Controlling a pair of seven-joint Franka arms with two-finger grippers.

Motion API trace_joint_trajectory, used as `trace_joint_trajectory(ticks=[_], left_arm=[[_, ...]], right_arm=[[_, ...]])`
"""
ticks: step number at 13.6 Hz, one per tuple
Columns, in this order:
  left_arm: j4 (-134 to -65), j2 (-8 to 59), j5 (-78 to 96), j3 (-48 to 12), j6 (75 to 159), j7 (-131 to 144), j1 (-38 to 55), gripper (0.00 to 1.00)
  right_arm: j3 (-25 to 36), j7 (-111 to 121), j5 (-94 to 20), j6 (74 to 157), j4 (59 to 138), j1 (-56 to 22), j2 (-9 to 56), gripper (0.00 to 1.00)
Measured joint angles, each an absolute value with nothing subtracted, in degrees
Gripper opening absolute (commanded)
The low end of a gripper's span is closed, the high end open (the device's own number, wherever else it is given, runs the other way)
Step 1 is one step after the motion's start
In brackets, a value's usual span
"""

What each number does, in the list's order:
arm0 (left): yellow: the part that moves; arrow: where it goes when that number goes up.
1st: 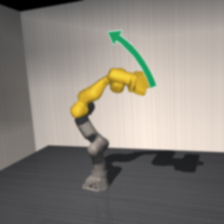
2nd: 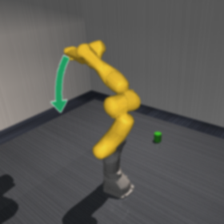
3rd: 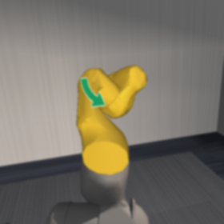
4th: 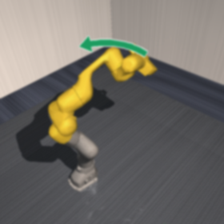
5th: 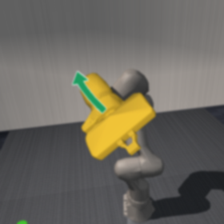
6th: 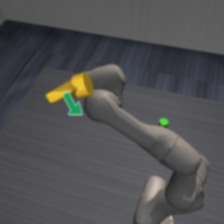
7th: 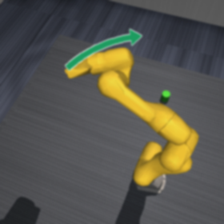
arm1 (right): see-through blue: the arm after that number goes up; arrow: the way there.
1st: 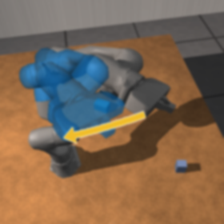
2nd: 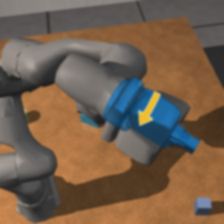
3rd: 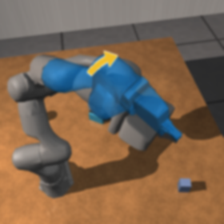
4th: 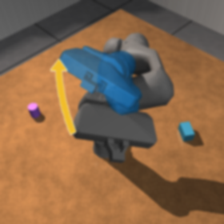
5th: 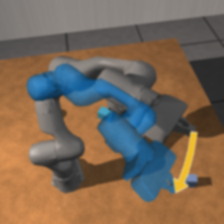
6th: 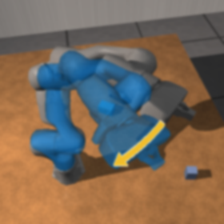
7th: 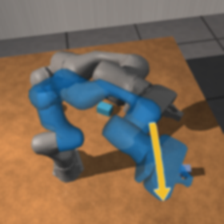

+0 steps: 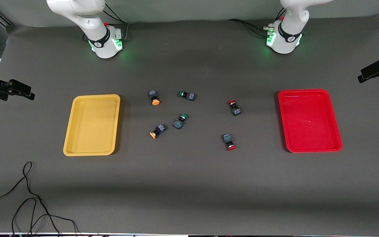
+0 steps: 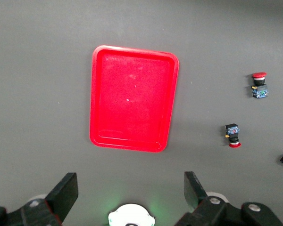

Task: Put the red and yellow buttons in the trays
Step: 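Move both grippers from the trays toward the scattered buttons, then grasp a yellow button with the right gripper while the left gripper grasps a red button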

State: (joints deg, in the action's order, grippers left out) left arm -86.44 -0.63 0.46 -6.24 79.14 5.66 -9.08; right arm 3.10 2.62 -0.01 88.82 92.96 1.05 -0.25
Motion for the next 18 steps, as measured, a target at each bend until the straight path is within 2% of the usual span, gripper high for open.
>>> trace_joint_trajectory(ticks=[8,10,12,14,18], left_arm=[[-86.64,-0.39,0.33,-7.05,79.13,5.67,-8.75,1.00],[-87.63,-0.13,0.31,-8.15,79.27,7.40,-6.95,0.94],[-90.29,0.43,0.30,-9.06,81.87,13.87,-2.26,0.99],[-94.37,2.09,0.31,-9.43,87.33,21.81,4.06,1.00],[-98.27,13.51,0.28,-9.67,99.96,35.97,15.03,1.00]], right_arm=[[3.09,3.11,-0.01,88.84,93.51,-0.75,-0.27,1.00],[3.00,2.87,-0.08,89.21,95.61,-4.12,-0.44,1.00],[2.94,1.62,-0.20,92.17,100.07,-8.81,-1.82,1.00],[2.87,-0.21,-0.42,97.33,107.02,-14.96,-4.61,1.00],[2.67,-9.85,-0.64,109.61,121.23,-29.95,-8.66,1.00]])
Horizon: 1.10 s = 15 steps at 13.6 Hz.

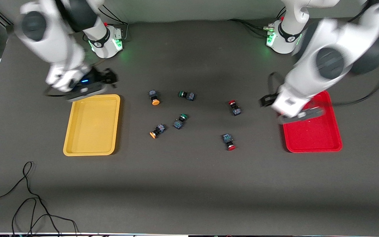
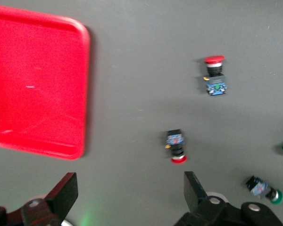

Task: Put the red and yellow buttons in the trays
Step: 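Grasp a yellow button with the right gripper while the left gripper grasps a red button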

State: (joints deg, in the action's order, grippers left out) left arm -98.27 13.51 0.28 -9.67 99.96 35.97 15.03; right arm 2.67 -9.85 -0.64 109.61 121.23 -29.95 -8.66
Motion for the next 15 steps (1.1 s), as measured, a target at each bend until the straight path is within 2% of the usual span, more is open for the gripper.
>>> trace_joint_trajectory(ticks=[3,5,7,10,12,13,14,15], left_arm=[[-102.72,20.36,0.22,-9.61,111.63,39.66,17.46,1.00],[-108.72,21.26,0.19,-9.58,120.07,42.89,18.35,1.00],[-111.62,22.26,0.15,-9.58,123.23,45.44,20.08,1.00],[-114.60,23.92,-0.61,-9.54,127.83,49.00,22.56,1.00],[-117.89,24.84,-1.12,-9.54,133.51,51.73,23.99,0.99],[-118.95,25.42,-1.21,-9.54,134.99,52.33,24.44,0.95],[-119.54,26.11,-1.30,-9.52,135.91,52.65,24.79,0.83],[-119.74,26.84,-1.33,-9.50,136.45,53.05,25.15,0.28]], right_arm=[[2.54,-14.38,-0.64,112.47,125.41,-39.72,-9.01,1.00],[2.61,-14.39,-0.64,112.80,126.94,-42.75,-9.87,1.00],[2.65,-14.39,-0.64,116.81,130.11,-43.47,-10.78,1.00],[3.26,-14.37,-0.61,130.20,139.46,-43.46,-9.46,1.00],[3.43,-14.37,-0.59,141.73,144.98,-43.46,-5.19,1.00],[3.44,-14.37,-0.59,146.82,146.38,-43.47,-1.90,1.00],[3.45,-14.37,-0.59,151.84,146.94,-43.46,2.03,1.00],[3.46,-14.37,-0.59,155.83,146.92,-43.46,5.86,1.00]])
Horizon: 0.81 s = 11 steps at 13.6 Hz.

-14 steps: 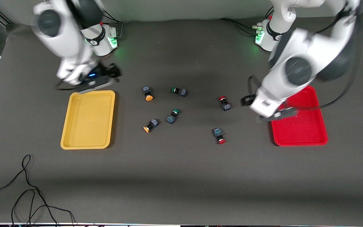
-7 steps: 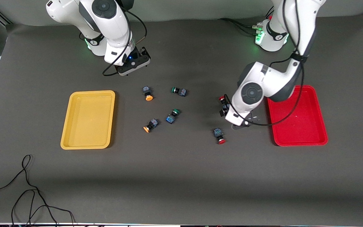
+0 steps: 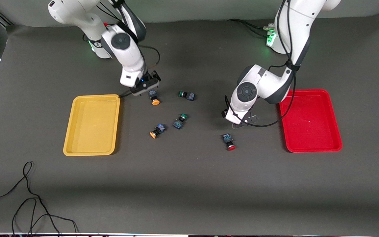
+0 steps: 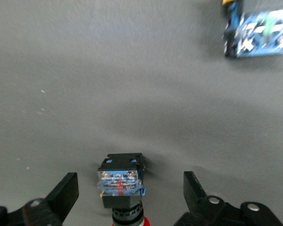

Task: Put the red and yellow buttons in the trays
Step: 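Grasp a yellow button with the right gripper while the left gripper grasps a red button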

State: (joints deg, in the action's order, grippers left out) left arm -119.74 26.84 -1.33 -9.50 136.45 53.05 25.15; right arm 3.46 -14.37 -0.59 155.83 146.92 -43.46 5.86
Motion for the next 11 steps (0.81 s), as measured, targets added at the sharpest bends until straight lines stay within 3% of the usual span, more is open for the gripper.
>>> trace_joint_trajectory(ticks=[1,3,4,7,11], left_arm=[[-119.75,27.54,-1.39,-9.49,136.90,53.78,25.50,0.00],[-119.70,28.11,-1.52,-9.49,137.46,54.90,26.20,0.00],[-119.55,28.07,-1.56,-9.48,137.79,55.15,26.51,0.00],[-119.52,28.02,-1.69,-9.43,137.80,55.54,26.81,0.00],[-119.47,27.98,-1.70,-9.31,137.53,55.73,26.83,0.00]], right_arm=[[3.50,-14.38,-0.59,158.57,146.65,-43.46,9.31,1.00],[3.81,-14.88,-0.65,160.13,145.49,-43.41,13.16,1.00],[3.96,-16.00,-0.66,160.12,144.89,-43.40,13.78,0.92],[4.04,-20.14,-0.66,159.97,143.59,-43.43,14.58,0.52],[4.02,-20.63,-0.66,159.97,142.93,-43.47,15.38,0.27]])
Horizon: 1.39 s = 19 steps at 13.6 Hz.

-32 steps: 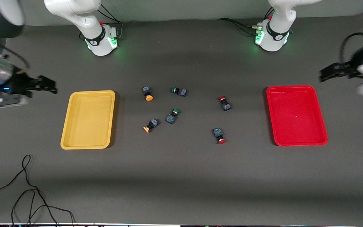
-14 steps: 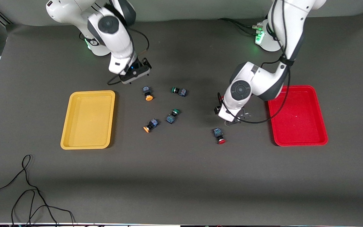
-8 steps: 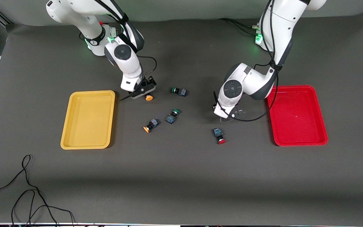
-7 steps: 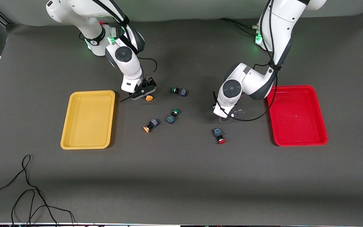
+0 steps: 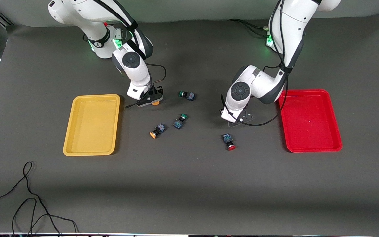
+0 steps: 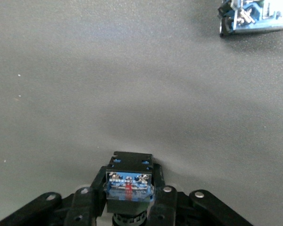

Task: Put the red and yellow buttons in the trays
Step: 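Grasp a yellow button with the right gripper while the left gripper grasps a red button, then carry the yellow button to the yellow tray while the left gripper carries red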

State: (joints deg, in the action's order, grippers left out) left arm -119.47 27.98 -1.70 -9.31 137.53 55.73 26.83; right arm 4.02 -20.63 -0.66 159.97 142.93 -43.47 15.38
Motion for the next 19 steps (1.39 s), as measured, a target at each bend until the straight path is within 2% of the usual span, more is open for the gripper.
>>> trace_joint_trajectory(ticks=[1,2,5,7,10,13,17,19], left_arm=[[-119.33,27.86,-1.71,-9.13,136.68,55.74,26.81,0.00],[-118.75,27.50,-1.72,-8.83,134.64,55.74,26.74,0.00],[-112.54,24.31,-1.97,-7.90,121.29,54.73,23.88,0.00],[-107.70,21.00,-2.31,-7.65,111.95,49.80,18.88,0.00],[-106.38,17.42,-4.71,-7.29,106.08,37.09,9.05,0.00],[-109.99,17.99,-10.70,-7.18,108.37,29.06,1.46,0.00],[-121.66,19.10,-11.71,-7.20,122.59,26.06,-2.95,0.00],[-124.38,19.11,-11.76,-7.28,124.61,25.64,-3.25,0.00]], right_arm=[[4.02,-20.64,-0.66,159.97,142.90,-43.47,15.41,0.21],[4.01,-20.64,-0.66,159.97,142.89,-43.47,15.44,0.20],[4.01,-21.13,-0.66,158.34,141.36,-43.47,15.20,0.18],[4.01,-23.34,-0.66,148.60,136.65,-43.47,13.52,0.18],[4.76,-27.69,-0.68,126.65,124.15,-43.45,8.79,0.17],[9.69,-29.01,-1.42,114.12,113.46,-43.39,6.69,0.17],[22.72,-22.37,-1.43,112.61,111.60,-43.16,5.54,0.17],[32.13,-11.94,-1.46,112.37,112.51,-42.95,5.40,0.16]])
